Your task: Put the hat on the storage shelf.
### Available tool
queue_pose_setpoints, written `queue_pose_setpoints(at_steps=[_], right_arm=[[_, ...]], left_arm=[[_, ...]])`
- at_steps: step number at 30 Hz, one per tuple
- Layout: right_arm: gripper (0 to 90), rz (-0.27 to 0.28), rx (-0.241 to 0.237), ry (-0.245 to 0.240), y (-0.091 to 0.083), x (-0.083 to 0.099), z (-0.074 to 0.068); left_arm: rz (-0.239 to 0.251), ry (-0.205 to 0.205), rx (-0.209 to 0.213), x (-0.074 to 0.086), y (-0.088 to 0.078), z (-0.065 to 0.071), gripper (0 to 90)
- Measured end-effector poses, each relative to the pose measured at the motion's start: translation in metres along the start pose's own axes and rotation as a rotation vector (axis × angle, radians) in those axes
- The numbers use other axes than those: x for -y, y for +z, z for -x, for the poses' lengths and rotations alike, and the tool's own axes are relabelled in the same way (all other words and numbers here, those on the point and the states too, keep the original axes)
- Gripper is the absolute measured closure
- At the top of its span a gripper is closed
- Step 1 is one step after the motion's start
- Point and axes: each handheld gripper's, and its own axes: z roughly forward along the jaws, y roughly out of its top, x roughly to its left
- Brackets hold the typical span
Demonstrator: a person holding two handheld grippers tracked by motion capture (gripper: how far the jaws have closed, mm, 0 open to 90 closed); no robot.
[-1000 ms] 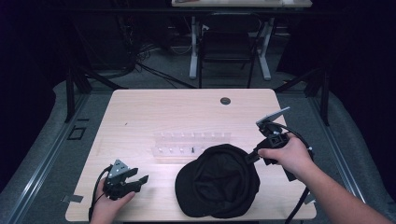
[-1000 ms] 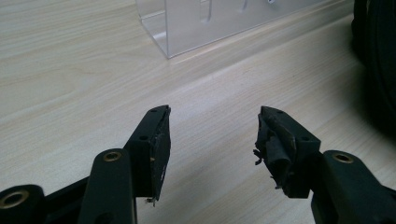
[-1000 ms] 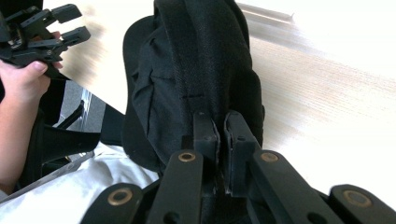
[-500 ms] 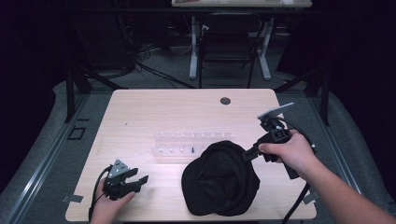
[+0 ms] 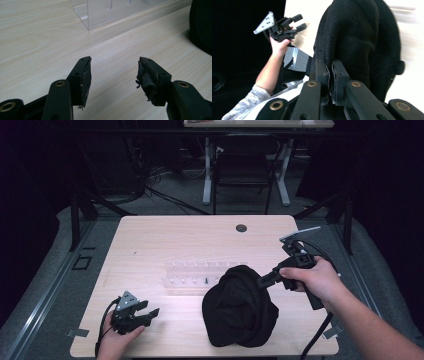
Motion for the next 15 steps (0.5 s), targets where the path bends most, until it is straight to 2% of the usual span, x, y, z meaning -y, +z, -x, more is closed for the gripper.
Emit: queue_pose_setpoints(at_steps=[5,10,11,14,15], right_arm=[[85.8,0.023,-0.024,0.012,-0.005,0.001,-0.006],[85.8,0.035,-0.025,-0.015,-0.014,0.0,-0.01],[85.9,0.064,-0.036,-0.014,-0.018,-0.001,-0.011],[85.9,0.066,-0.039,-0.007,-0.024,-0.001,-0.011],[85.8,0.084,-0.048,0.0,-0.03,-0.001,-0.011]], left_arm=[[-0.001,-0.001,0.001,0.0,0.0,0.0,44.5],[-0.004,-0.001,0.003,0.0,0.0,0.0,44.5],[-0.01,-0.001,0.0,0.0,0.0,0.0,44.5],[-0.009,-0.001,0.0,0.0,0.0,0.0,44.6],[-0.008,-0.001,0.001,0.0,0.0,0.0,44.6]])
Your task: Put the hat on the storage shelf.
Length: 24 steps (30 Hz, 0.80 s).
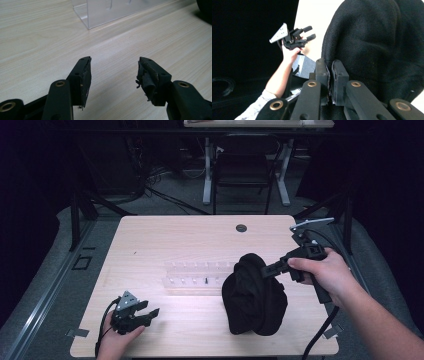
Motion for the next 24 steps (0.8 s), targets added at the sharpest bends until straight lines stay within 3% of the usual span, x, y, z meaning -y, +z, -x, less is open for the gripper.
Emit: queue_pose_setpoints(at_steps=[11,24], right_arm=[[85.9,0.071,-0.011,0.022,-0.018,-0.002,0.001],[85.9,0.078,-0.019,0.004,-0.027,-0.006,-0.01]], left_arm=[[0.006,-0.001,0.002,0.0,0.001,0.0,44.5],[-0.009,0.001,0.003,0.0,0.001,0.0,44.5]])
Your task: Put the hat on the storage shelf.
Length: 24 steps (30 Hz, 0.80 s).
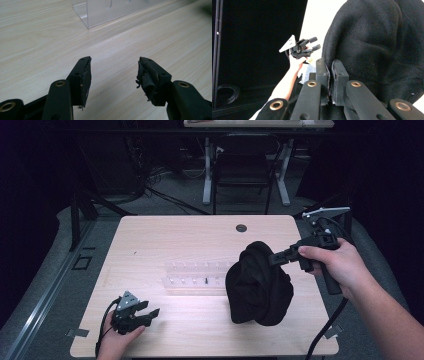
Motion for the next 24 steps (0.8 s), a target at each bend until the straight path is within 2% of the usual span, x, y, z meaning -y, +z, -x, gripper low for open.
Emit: queue_pose_setpoints(at_steps=[4,5,16,24], right_arm=[[85.8,0.001,-0.003,-0.01,-0.002,-0.002,-0.004],[85.8,0.005,-0.005,-0.007,-0.003,-0.003,-0.005],[85.8,0.042,-0.032,-0.023,-0.01,-0.012,-0.019],[85.7,0.064,-0.053,-0.04,-0.008,-0.022,-0.026]], left_arm=[[0.003,-0.007,0.012,0.001,0.002,0.0,44.5],[-0.009,-0.006,0.021,0.001,0.002,-0.001,44.5],[0.002,0.001,0.005,0.001,0.002,-0.001,44.5],[0.051,-0.006,0.012,0.0,-0.001,-0.003,44.5]])
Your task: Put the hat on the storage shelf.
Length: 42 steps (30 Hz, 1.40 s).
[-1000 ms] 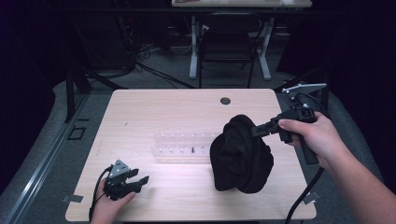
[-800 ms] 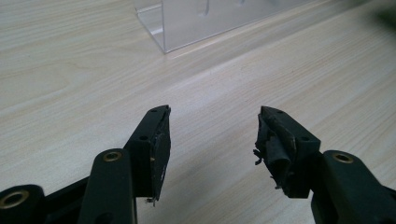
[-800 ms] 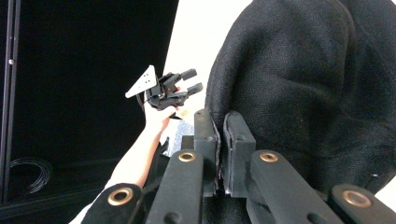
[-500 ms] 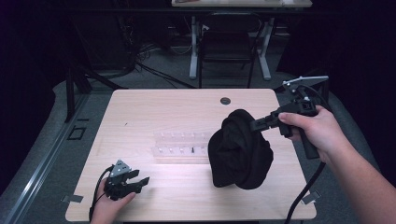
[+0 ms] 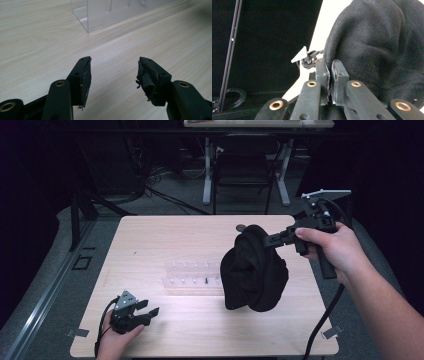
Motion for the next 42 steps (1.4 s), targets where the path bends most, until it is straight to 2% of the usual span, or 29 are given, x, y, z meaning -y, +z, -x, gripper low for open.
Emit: queue_pose_setpoints(at_steps=[3,5,7,10,14,17,22,29,42], right_arm=[[85.6,0.01,-0.011,-0.007,0.003,-0.004,-0.003],[85.6,0.013,-0.016,-0.011,0.005,-0.007,-0.005],[85.5,0.015,-0.026,-0.013,0.007,-0.01,-0.007],[85.5,0.017,-0.032,-0.016,0.012,-0.014,-0.009],[85.5,0.019,-0.039,-0.014,0.018,-0.02,-0.011],[85.5,0.013,-0.038,-0.017,0.023,-0.023,-0.013],[85.5,0.018,-0.044,-0.013,0.031,-0.03,-0.016],[85.4,0.034,-0.052,-0.002,0.034,-0.037,-0.014],[85.4,0.062,-0.038,0.022,0.046,-0.05,-0.007]], left_arm=[[-0.015,0.0,0.006,-0.001,-0.002,-0.001,44.6],[-0.005,0.002,0.003,-0.001,-0.001,-0.001,44.2],[-0.012,-0.006,0.018,0.0,-0.001,-0.002,44.5],[-0.028,-0.001,0.003,0.0,0.0,-0.001,44.3],[-0.016,0.022,-0.006,-0.001,-0.002,-0.001,43.4],[0.003,0.02,-0.012,0.0,-0.002,-0.001,42.3],[-0.001,0.023,-0.012,0.0,-0.002,-0.002,41.2],[-0.008,0.021,-0.008,-0.001,-0.002,-0.002,40.8],[0.004,0.013,-0.013,-0.001,-0.003,-0.003,40.7]])
